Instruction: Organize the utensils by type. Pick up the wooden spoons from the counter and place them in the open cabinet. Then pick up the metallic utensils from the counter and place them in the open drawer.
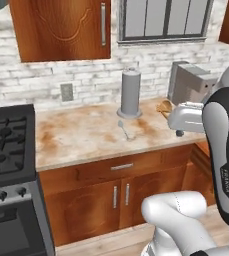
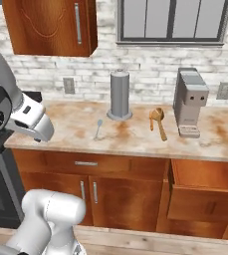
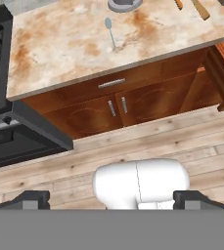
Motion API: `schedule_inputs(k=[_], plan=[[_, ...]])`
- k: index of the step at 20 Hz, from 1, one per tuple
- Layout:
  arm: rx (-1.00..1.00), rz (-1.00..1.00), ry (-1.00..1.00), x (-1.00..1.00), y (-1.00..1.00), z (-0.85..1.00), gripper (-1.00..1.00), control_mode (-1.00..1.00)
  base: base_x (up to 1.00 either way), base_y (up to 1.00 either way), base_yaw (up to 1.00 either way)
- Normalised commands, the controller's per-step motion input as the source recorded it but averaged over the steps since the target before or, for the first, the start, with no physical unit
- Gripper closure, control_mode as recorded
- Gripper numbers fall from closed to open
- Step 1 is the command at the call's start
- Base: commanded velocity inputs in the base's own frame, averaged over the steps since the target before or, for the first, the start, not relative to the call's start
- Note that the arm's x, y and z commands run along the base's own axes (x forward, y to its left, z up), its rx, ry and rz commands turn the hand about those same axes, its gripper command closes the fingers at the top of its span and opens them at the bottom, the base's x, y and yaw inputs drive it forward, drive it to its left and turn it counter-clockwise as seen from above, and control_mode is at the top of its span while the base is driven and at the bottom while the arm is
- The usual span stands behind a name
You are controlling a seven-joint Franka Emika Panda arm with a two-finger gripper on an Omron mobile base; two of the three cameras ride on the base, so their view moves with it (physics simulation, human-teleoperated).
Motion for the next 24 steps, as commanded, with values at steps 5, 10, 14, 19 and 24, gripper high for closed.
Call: schedule_inputs(k=[5,10,14,19,24], plan=[[0.0,0.0,0.0,0.0,0.0,0.0,-1.0,1.0,0.56,-0.46,0.0],[0.0,0.0,0.0,0.0,0.0,0.0,-1.0,1.0,0.54,-0.41,0.0],[0.0,0.0,0.0,0.0,0.0,0.0,-1.0,1.0,0.5,-0.39,0.0],[0.0,0.0,0.0,0.0,0.0,0.0,-1.0,1.0,0.46,-0.4,0.0],[0.0,0.0,0.0,0.0,0.0,0.0,-1.0,1.0,0.41,-0.42,0.0]])
